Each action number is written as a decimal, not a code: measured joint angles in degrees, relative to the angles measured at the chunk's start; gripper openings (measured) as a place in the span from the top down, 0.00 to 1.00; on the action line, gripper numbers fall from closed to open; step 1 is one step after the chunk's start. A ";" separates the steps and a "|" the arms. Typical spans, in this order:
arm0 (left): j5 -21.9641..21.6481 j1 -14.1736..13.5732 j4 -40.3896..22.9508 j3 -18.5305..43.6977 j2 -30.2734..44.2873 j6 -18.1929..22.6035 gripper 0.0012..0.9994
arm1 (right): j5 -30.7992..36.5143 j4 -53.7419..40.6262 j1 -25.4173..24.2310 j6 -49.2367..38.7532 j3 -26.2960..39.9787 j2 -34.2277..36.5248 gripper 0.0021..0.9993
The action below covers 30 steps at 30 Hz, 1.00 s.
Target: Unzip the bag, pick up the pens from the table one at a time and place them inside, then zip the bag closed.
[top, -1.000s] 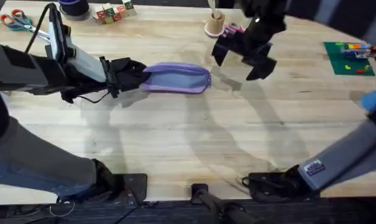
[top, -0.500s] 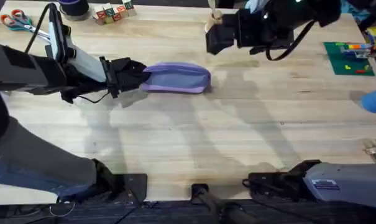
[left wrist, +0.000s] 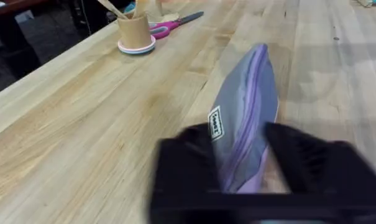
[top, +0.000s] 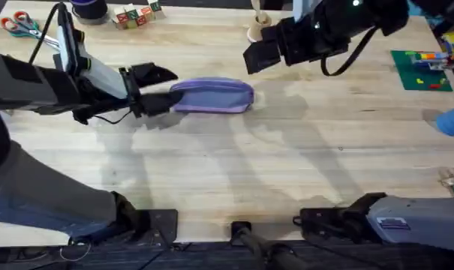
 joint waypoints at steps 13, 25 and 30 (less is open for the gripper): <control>0.48 0.11 0.64 0.00 0.02 -0.48 0.01 | 0.09 -0.04 -0.01 -0.06 0.00 -0.02 0.00; -4.70 0.11 0.56 0.00 -12.36 -7.03 0.01 | 0.22 -6.75 0.37 -8.10 0.00 -0.02 0.00; -11.13 0.11 -4.39 0.00 -25.68 -15.71 0.01 | 0.22 -9.51 0.37 -8.96 0.00 -0.02 0.00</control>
